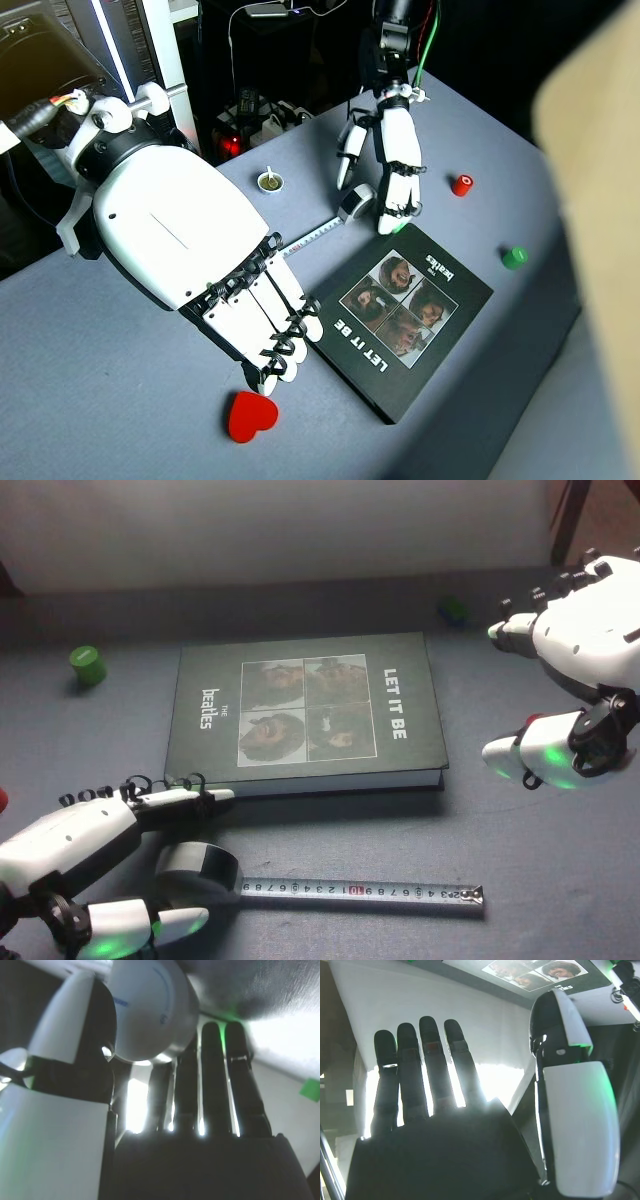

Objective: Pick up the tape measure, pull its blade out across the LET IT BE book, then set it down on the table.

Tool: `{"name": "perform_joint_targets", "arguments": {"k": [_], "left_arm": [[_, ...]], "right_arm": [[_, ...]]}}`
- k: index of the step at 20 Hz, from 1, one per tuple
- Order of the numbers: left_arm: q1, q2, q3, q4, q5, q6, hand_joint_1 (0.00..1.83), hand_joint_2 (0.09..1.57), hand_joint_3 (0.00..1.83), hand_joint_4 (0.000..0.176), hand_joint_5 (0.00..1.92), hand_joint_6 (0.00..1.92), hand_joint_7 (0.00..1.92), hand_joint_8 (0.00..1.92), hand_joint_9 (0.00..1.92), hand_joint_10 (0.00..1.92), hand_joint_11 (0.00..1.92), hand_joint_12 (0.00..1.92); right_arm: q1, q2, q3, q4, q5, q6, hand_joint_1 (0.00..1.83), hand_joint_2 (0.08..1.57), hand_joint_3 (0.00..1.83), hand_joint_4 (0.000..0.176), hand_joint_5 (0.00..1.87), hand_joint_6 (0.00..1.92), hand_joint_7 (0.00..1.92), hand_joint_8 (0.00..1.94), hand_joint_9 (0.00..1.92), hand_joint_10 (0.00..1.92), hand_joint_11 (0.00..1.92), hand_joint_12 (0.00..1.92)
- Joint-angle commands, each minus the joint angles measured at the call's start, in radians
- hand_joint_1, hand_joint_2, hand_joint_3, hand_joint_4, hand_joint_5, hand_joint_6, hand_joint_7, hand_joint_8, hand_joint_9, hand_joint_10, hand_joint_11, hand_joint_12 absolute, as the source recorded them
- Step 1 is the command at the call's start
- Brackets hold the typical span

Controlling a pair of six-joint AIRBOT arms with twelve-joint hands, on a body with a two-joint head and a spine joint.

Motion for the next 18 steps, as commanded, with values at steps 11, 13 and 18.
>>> {"name": "perform_joint_targets", "arguments": {"k": [11,13,18], "left_arm": [[-0.005,-0.007,0.002,0.013,-0.117,-0.004,1.25,1.06,0.00,0.000,1.11,0.68,1.12,0.86,1.21,0.43,0.97,1.07],[-0.017,0.012,-0.006,0.029,-0.119,-0.031,1.38,1.07,0.00,0.000,1.06,0.69,1.09,0.79,0.99,1.16,0.95,1.04],[-0.103,0.090,-0.043,0.045,-0.078,-0.052,1.38,1.08,0.00,0.000,1.01,0.72,1.09,0.79,0.96,1.22,0.93,1.02]], "right_arm": [[0.007,0.003,-0.008,-0.082,0.014,-0.004,0.38,1.09,0.00,0.000,0.25,0.00,0.32,0.00,0.28,0.00,0.00,0.87],[0.007,0.003,-0.009,-0.083,0.017,-0.004,0.38,1.09,0.00,0.000,0.25,0.00,0.32,0.00,0.28,0.00,0.00,0.88],[0.025,0.001,-0.009,-0.093,0.025,-0.007,0.38,1.09,0.00,0.000,0.25,0.00,0.32,0.00,0.29,0.00,0.00,0.90]]}}
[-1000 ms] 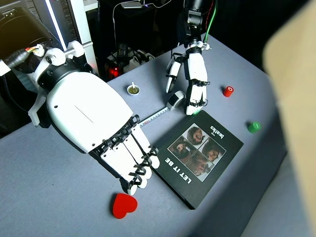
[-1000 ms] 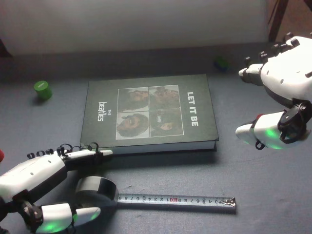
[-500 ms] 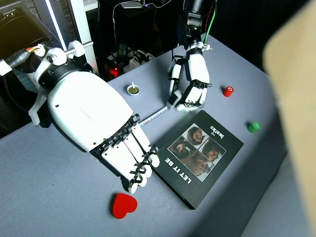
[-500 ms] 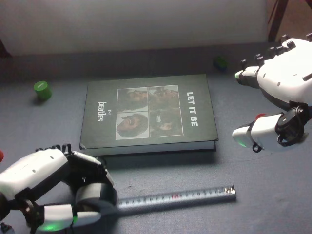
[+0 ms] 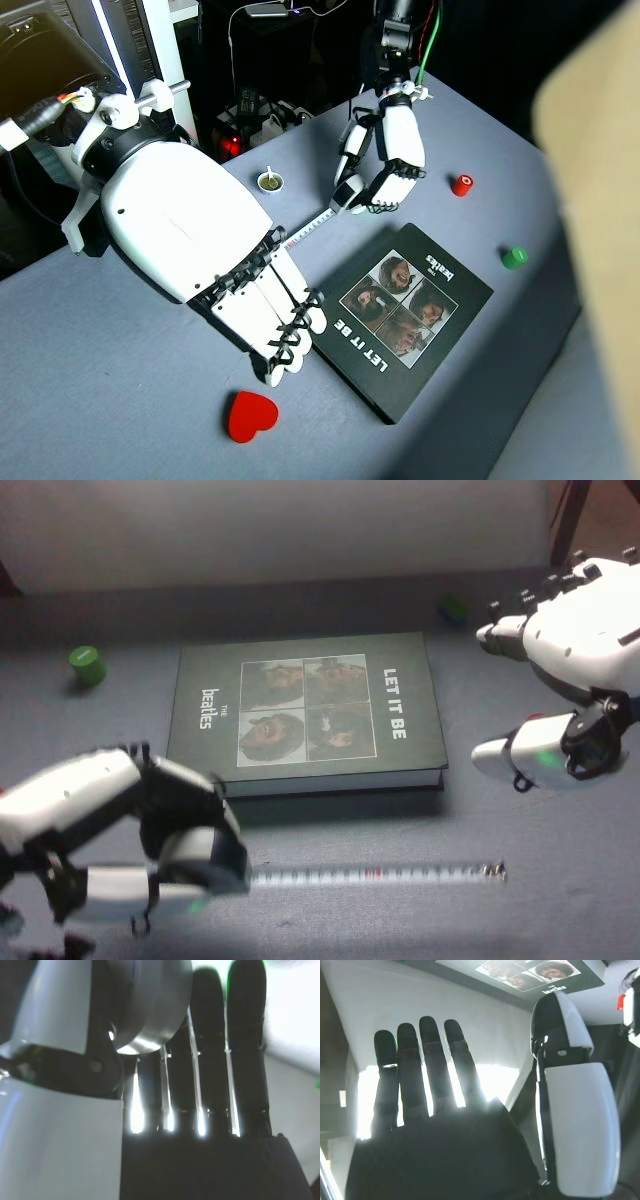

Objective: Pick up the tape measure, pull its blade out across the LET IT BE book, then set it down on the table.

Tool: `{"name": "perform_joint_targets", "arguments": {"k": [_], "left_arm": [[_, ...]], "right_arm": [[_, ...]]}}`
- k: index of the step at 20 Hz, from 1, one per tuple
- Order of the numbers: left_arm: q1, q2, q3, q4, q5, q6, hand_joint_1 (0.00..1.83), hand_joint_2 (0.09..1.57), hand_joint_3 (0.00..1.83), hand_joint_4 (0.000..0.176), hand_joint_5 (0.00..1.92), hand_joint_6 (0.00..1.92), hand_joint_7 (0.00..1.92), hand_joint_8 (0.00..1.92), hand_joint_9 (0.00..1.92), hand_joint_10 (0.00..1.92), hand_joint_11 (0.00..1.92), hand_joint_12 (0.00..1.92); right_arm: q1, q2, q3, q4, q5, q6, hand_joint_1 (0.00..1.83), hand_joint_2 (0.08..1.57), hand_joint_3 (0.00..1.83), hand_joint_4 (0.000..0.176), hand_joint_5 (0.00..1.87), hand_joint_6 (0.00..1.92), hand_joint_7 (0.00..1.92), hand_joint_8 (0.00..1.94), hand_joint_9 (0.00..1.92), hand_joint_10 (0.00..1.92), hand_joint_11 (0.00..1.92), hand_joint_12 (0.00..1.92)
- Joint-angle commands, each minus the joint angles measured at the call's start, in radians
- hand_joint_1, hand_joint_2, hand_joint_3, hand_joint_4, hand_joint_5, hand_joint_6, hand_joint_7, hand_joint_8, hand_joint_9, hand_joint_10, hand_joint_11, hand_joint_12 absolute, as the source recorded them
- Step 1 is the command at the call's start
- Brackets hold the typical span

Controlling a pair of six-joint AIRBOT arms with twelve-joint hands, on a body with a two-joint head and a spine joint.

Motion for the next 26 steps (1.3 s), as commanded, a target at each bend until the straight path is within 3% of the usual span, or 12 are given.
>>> {"name": "perform_joint_targets", "arguments": {"k": [1,6,7,11,12,14,15,17,22,26], "left_arm": [[-0.024,0.017,-0.005,-0.004,-0.091,-0.015,1.38,1.08,0.00,0.000,1.02,0.72,1.10,0.78,0.95,1.23,0.93,1.02],[-0.161,0.094,0.002,0.018,0.028,-0.039,1.38,1.08,0.00,0.000,1.01,0.72,1.10,0.78,0.96,1.23,0.93,1.03],[-0.227,0.103,0.038,0.049,0.088,-0.077,1.38,1.08,0.00,0.000,1.01,0.72,1.10,0.78,0.96,1.23,0.94,1.03],[-0.321,0.097,0.092,0.056,0.149,-0.105,1.39,1.08,0.00,0.000,1.01,0.72,1.09,0.78,0.97,1.22,0.96,1.03],[-0.347,0.096,0.108,0.068,0.169,-0.116,1.39,1.08,0.00,0.000,1.02,0.69,1.07,0.83,0.98,1.20,0.99,1.00],[-0.387,0.096,0.143,0.120,0.218,-0.165,1.39,1.08,0.00,0.000,1.02,0.69,1.07,0.83,0.98,1.20,0.99,0.99],[-0.403,0.095,0.155,0.136,0.241,-0.183,1.38,1.08,0.00,0.000,1.00,0.72,1.07,0.84,0.98,1.21,1.00,0.97],[-0.423,0.089,0.174,0.151,0.242,-0.197,1.38,1.09,0.00,0.000,0.98,0.74,1.06,0.85,0.97,1.22,0.99,0.97],[-0.444,0.085,0.191,0.136,0.260,-0.206,1.38,1.09,0.00,0.000,0.97,0.76,1.07,0.83,0.97,1.22,1.00,0.97],[-0.426,0.084,0.214,0.137,0.256,-0.262,1.38,1.09,0.00,0.000,0.98,0.75,1.07,0.83,0.97,1.22,1.00,0.97]], "right_arm": [[0.026,0.003,-0.005,-0.090,-0.009,-0.005,0.38,1.09,0.00,0.000,0.25,0.00,0.32,0.00,0.29,0.00,0.00,0.90],[0.088,-0.012,-0.003,-0.098,-0.004,-0.063,0.38,1.09,0.00,0.000,0.27,0.01,0.33,0.00,0.29,0.00,0.00,0.90],[0.109,-0.035,0.005,-0.097,0.004,-0.075,0.38,1.09,0.00,0.000,0.27,0.01,0.33,0.00,0.29,0.00,0.00,0.89],[0.114,-0.141,0.077,-0.094,-0.060,-0.080,0.40,1.10,0.00,0.000,0.27,0.01,0.34,0.00,0.29,0.00,0.00,0.86],[0.111,-0.171,0.104,-0.093,-0.063,-0.072,0.67,1.07,0.00,0.000,0.29,0.01,0.36,0.01,0.30,0.00,0.00,0.84],[0.108,-0.238,0.162,-0.093,-0.062,-0.055,0.77,1.07,0.00,0.000,0.31,0.01,0.36,0.00,0.31,0.00,0.00,0.89],[0.115,-0.274,0.193,-0.094,-0.063,-0.048,0.81,1.09,0.00,0.000,0.33,0.01,0.37,0.00,0.32,0.00,0.00,0.93],[0.128,-0.326,0.245,-0.094,-0.065,-0.030,0.92,1.14,0.00,0.000,0.55,0.03,0.52,0.01,0.46,0.02,0.04,1.03],[0.148,-0.364,0.292,-0.066,-0.054,-0.021,0.98,1.16,0.00,0.000,0.55,0.01,0.58,0.01,0.52,0.02,0.11,1.03],[0.130,-0.401,0.334,-0.064,-0.057,0.018,0.99,1.17,0.00,0.000,0.56,0.00,0.60,0.01,0.55,0.02,0.13,1.02]]}}
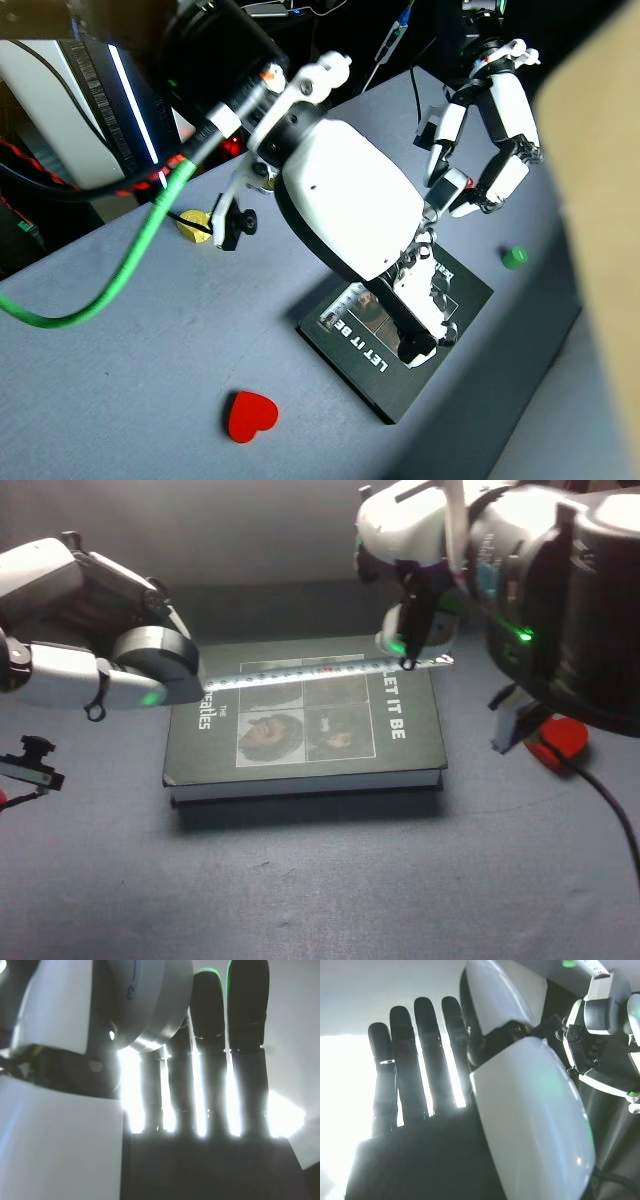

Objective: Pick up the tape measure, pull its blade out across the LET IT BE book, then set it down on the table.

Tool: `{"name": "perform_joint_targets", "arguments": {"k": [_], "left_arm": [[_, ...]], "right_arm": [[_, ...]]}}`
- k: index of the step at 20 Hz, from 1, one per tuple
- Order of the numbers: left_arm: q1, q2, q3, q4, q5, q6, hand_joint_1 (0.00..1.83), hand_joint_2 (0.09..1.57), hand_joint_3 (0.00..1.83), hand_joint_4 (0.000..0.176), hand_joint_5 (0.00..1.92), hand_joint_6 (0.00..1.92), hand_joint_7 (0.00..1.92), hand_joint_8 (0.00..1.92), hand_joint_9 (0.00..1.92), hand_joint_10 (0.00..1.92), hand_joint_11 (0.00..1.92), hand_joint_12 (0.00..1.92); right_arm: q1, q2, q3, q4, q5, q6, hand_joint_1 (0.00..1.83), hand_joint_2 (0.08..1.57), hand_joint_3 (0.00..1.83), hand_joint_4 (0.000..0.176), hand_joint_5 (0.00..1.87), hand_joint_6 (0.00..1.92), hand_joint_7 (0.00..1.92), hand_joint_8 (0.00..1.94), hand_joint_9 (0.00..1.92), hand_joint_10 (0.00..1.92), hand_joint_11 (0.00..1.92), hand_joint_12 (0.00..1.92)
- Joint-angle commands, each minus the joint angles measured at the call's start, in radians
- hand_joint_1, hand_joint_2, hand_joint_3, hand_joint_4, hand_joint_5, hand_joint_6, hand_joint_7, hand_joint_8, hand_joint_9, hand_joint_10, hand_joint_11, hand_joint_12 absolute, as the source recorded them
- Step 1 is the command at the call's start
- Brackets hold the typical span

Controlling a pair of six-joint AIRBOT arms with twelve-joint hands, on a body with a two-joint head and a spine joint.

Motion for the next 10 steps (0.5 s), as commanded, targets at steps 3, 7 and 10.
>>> {"name": "perform_joint_targets", "arguments": {"k": [3,7,10], "left_arm": [[-0.008,-0.002,0.026,0.015,-0.126,-0.056,1.38,1.09,0.00,0.000,0.98,0.76,1.08,0.83,0.97,1.22,1.00,0.97],[-0.002,-0.009,0.045,0.053,-0.142,-0.098,1.38,1.09,0.00,0.000,0.97,0.76,1.08,0.82,0.96,1.23,1.00,0.97],[0.004,-0.022,0.064,0.089,-0.170,-0.125,1.39,1.09,0.00,0.000,0.98,0.75,1.07,0.83,0.97,1.22,1.00,0.96]], "right_arm": [[0.016,-0.022,0.023,-0.034,0.004,-0.010,0.99,1.17,0.00,0.000,0.56,0.00,0.61,0.00,0.54,0.01,0.13,1.02],[0.015,-0.022,0.027,0.005,0.006,-0.014,0.99,1.16,0.00,0.000,0.57,0.00,0.61,0.00,0.55,0.01,0.13,1.02],[-0.001,-0.026,0.027,-0.004,0.012,-0.017,0.99,1.16,0.00,0.000,0.58,0.01,0.62,0.01,0.56,0.01,0.14,1.02]]}}
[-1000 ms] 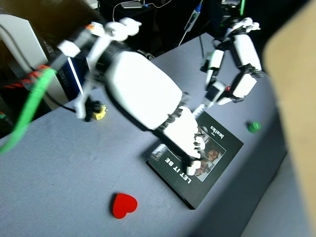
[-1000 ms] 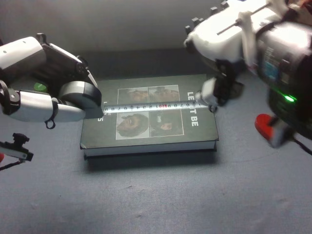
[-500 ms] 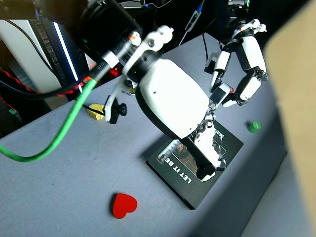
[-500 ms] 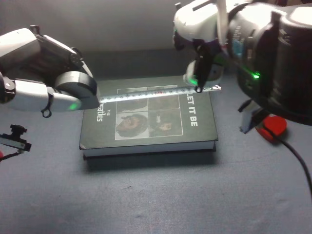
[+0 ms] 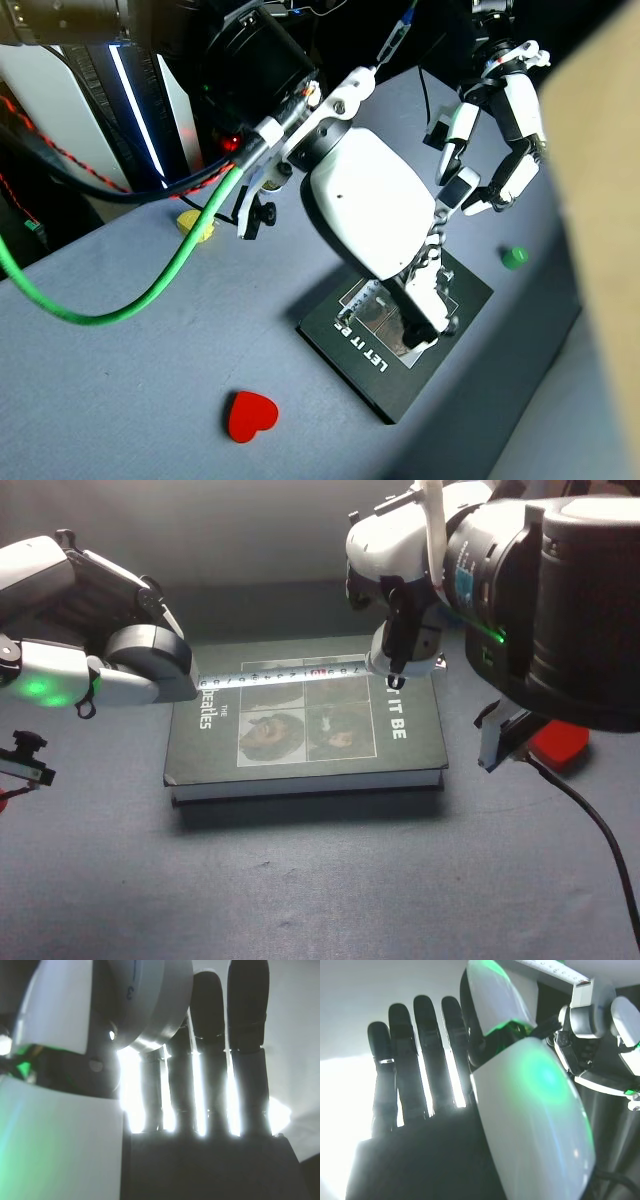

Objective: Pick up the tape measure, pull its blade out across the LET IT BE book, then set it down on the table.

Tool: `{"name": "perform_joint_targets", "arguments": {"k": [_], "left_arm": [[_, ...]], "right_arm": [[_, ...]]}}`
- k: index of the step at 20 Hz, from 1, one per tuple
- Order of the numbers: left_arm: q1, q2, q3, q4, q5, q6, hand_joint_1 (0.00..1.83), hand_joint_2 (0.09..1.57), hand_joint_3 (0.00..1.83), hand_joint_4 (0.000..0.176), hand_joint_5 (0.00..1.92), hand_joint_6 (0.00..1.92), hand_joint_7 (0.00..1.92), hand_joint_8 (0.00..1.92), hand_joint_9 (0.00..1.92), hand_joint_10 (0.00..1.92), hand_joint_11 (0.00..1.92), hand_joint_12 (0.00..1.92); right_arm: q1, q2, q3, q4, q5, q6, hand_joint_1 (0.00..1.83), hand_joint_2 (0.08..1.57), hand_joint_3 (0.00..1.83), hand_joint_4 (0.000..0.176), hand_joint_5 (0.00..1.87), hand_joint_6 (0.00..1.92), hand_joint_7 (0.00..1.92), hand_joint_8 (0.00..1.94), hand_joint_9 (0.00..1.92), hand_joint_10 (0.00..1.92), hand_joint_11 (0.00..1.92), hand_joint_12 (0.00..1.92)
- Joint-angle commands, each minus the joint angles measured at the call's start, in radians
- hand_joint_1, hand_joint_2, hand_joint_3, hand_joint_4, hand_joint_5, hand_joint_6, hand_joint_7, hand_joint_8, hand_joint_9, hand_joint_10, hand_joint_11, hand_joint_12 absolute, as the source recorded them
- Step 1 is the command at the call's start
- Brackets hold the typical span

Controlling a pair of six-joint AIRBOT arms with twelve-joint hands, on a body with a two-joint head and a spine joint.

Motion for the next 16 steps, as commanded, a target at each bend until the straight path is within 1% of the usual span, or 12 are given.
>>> {"name": "perform_joint_targets", "arguments": {"k": [1,3,4,5,8,13,16], "left_arm": [[-0.009,-0.005,0.009,-0.023,-0.142,-0.022,1.39,1.09,0.00,0.000,0.98,0.75,1.07,0.83,0.97,1.21,1.00,0.96],[-0.009,-0.011,0.017,-0.014,-0.154,-0.026,1.38,1.09,0.00,0.000,0.98,0.76,1.06,0.86,0.97,1.21,1.00,0.95],[-0.009,-0.011,0.021,-0.002,-0.159,-0.030,1.38,1.09,0.00,0.000,0.98,0.75,1.06,0.86,0.96,1.22,1.00,0.94],[-0.009,-0.011,0.024,0.007,-0.160,-0.036,1.38,1.09,0.00,0.000,1.00,0.74,1.07,0.84,0.96,1.22,0.97,1.00],[-0.008,-0.014,0.033,0.033,-0.163,-0.051,1.39,1.08,0.00,0.000,1.01,0.73,1.08,0.81,0.97,1.21,0.97,1.01],[-0.005,-0.015,0.032,0.043,-0.170,-0.054,1.39,1.08,0.00,0.000,1.00,0.73,1.09,0.81,0.98,1.20,0.99,1.01],[-0.004,-0.016,0.033,0.050,-0.171,-0.057,1.39,1.08,0.00,0.000,1.00,0.73,1.09,0.81,0.98,1.20,0.99,1.01]], "right_arm": [[-0.001,0.000,-0.002,-0.099,0.011,0.003,0.99,1.17,0.00,0.000,0.59,0.01,0.61,0.00,0.56,0.01,0.14,1.02],[-0.013,-0.007,0.000,-0.120,0.011,0.005,0.99,1.16,0.00,0.000,0.58,0.01,0.61,0.00,0.56,0.01,0.14,1.02],[-0.017,-0.012,0.003,-0.114,0.012,0.001,0.99,1.16,0.00,0.000,0.58,0.01,0.61,0.00,0.56,0.01,0.14,1.02],[-0.017,-0.015,0.006,-0.100,0.014,-0.005,0.99,1.16,0.00,0.000,0.58,0.01,0.61,0.00,0.55,0.01,0.13,1.02],[-0.011,-0.018,0.018,-0.069,0.022,-0.001,0.99,1.17,0.00,0.000,0.58,0.00,0.61,0.00,0.55,0.01,0.13,1.02],[-0.025,-0.036,0.062,-0.055,0.037,-0.004,0.99,1.17,0.00,0.000,0.58,0.00,0.62,0.00,0.56,0.01,0.14,1.03],[-0.033,-0.043,0.081,-0.021,0.045,-0.013,0.99,1.17,0.00,0.000,0.58,0.00,0.62,0.00,0.56,0.01,0.14,1.03]]}}
